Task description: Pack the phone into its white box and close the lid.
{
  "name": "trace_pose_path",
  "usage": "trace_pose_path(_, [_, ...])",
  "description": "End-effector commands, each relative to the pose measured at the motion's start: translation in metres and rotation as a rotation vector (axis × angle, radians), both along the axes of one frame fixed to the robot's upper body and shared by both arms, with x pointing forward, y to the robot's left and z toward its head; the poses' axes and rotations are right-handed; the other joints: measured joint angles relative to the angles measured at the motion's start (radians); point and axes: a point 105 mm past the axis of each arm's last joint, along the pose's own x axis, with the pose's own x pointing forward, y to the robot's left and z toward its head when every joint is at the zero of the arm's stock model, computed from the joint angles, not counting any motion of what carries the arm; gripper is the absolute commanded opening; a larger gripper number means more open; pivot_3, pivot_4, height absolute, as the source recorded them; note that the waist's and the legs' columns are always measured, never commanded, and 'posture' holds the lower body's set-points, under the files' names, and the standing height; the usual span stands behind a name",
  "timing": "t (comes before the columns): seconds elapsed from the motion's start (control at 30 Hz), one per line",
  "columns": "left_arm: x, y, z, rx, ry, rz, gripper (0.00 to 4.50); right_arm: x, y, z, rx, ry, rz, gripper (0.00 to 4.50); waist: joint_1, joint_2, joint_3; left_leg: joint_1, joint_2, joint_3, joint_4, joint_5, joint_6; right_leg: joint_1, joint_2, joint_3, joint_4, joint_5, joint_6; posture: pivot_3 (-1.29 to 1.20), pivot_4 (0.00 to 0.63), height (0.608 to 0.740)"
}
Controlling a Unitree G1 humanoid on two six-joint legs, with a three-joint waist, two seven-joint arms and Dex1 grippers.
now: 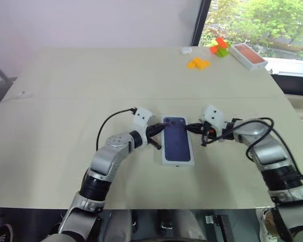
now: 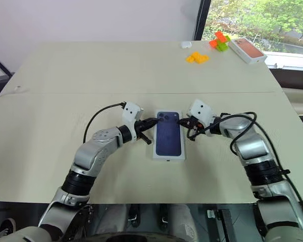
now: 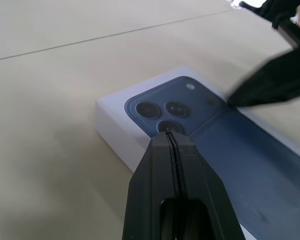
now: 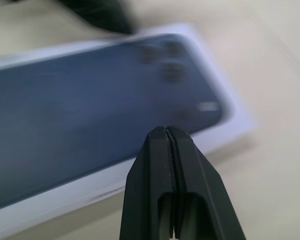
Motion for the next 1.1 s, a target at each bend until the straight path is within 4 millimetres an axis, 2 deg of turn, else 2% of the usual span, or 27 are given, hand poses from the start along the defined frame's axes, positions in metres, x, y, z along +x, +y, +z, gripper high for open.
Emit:
trace_pose_path(0.03, [-0.021,-0.004,0.01,-0.067,0.017,-0.086,0.0,-0.022,0.009,0.011,0.042,0.05,0.096,0.03,0.0,0.0,0.0,0.0,0.0,0.0,0.0,0.0,0.0,0.0,0.0,0.0,0.0,0.0,0.0,0.0,0.15,0.737])
trace_pose_path(0.07, [-0.023,-0.002,0.007,-0.06,0.019,-0.089,0.0,-0.026,0.01,0.009,0.043,0.07,0.097,0.03,-0.001,0.0,0.0,0.001,0.0,0.0,0.0,0.0,0.0,0.001,0.0,0.0,0.0,0.0,0.001,0.0,0.15,0.737])
trace_pose_path(0.17, [-0.031,0.0,-0.022,0.066,0.051,-0.104,0.0,-0.028,0.008,-0.023,-0.059,0.09,0.067,0.03,0.0,0.0,0.0,0.001,0.0,0.0,0.0,0.0,0.0,0.001,0.0,0.0,0.0,-0.001,0.002,0.0,0.15,0.737])
trace_pose_path(0.23, [-0.032,0.002,-0.03,0.103,0.044,-0.106,0.0,-0.028,0.004,-0.035,-0.118,0.076,0.067,0.03,0.0,0.001,-0.001,0.001,0.0,0.0,0.0,0.0,0.0,0.001,0.0,0.0,0.0,-0.001,0.002,0.0,0.15,0.737])
trace_pose_path(0.4, [-0.028,0.006,-0.017,0.039,0.039,-0.093,0.0,-0.02,0.009,-0.007,-0.006,0.054,0.058,0.03,0.0,0.0,-0.003,0.01,0.0,0.0,-0.002,-0.001,0.0,0.009,0.0,0.0,-0.003,-0.001,0.002,0.0,0.15,0.737])
trace_pose_path(0.57, [-0.018,0.016,-0.003,0.013,0.03,-0.053,0.0,-0.011,0.009,0.018,0.091,0.034,0.029,0.03,0.0,-0.001,-0.002,0.01,0.0,0.0,-0.004,-0.001,0.0,0.009,0.0,0.0,-0.003,-0.002,0.001,0.0,0.15,0.737])
trace_pose_path(0.67, [-0.008,0.036,0.011,0.048,-0.033,-0.005,0.0,0.005,0.001,0.026,0.097,-0.022,-0.03,0.03,-0.001,-0.001,-0.002,0.01,0.0,0.0,-0.004,-0.001,0.0,0.009,0.0,0.0,-0.003,-0.002,0.001,0.0,0.15,0.737])
trace_pose_path(0.7, [-0.002,0.049,0.016,0.069,-0.069,0.032,0.0,0.012,-0.003,0.029,0.096,-0.053,-0.055,0.03,-0.001,-0.001,-0.002,0.01,0.0,0.0,-0.004,-0.001,0.0,0.009,0.0,0.0,-0.003,-0.002,0.001,0.0,0.15,0.737])
trace_pose_path(0.8, [0.006,0.083,0.027,0.119,-0.13,0.096,0.79,0.021,-0.007,0.037,0.15,-0.06,-0.082,0.0,-0.001,-0.001,-0.001,0.01,0.0,0.0,-0.004,-0.001,0.0,0.008,0.0,0.0,-0.003,-0.002,0.001,0.0,0.15,0.737])
trace_pose_path(0.87, [0.009,0.1,0.03,0.128,-0.141,0.136,1.72,0.024,-0.008,0.042,0.19,-0.04,-0.087,0.56,-0.002,-0.001,-0.001,0.01,0.0,0.0,-0.005,-0.001,0.0,0.008,0.0,0.0,-0.003,-0.001,0.001,0.0,0.15,0.737])
trace_pose_path(0.93, [0.011,0.119,0.033,0.158,-0.173,0.178,2.67,0.025,-0.01,0.043,0.165,-0.08,-0.069,1.29,-0.001,-0.001,-0.001,0.01,0.0,0.0,-0.005,-0.001,0.0,0.008,0.0,0.0,-0.003,-0.001,0.001,0.0,0.15,0.737])
trace_pose_path(1.0, [0.007,0.136,0.031,0.182,-0.152,0.189,3.66,0.026,-0.01,0.05,0.178,-0.111,-0.059,2.32,-0.001,-0.001,-0.001,0.01,0.0,0.0,-0.005,-0.001,0.0,0.008,0.0,0.0,-0.003,-0.001,0.001,0.0,0.15,0.737])
trace_pose_path(1.07, [-0.001,0.15,0.038,0.151,-0.159,0.174,4.5,0.026,-0.013,0.055,0.179,-0.139,-0.045,3.27,-0.001,0.0,-0.001,0.01,0.0,0.001,-0.005,-0.001,0.0,0.008,-0.001,0.0,-0.003,-0.001,0.001,0.0,0.15,0.737])
trace_pose_path(1.1, [-0.007,0.156,0.043,0.131,-0.164,0.155,4.5,0.024,-0.016,0.055,0.172,-0.128,-0.036,3.75,-0.001,-0.001,-0.001,0.01,0.0,0.001,-0.005,-0.001,0.0,0.008,-0.001,0.0,-0.003,-0.001,0.001,0.0,0.15,0.737])
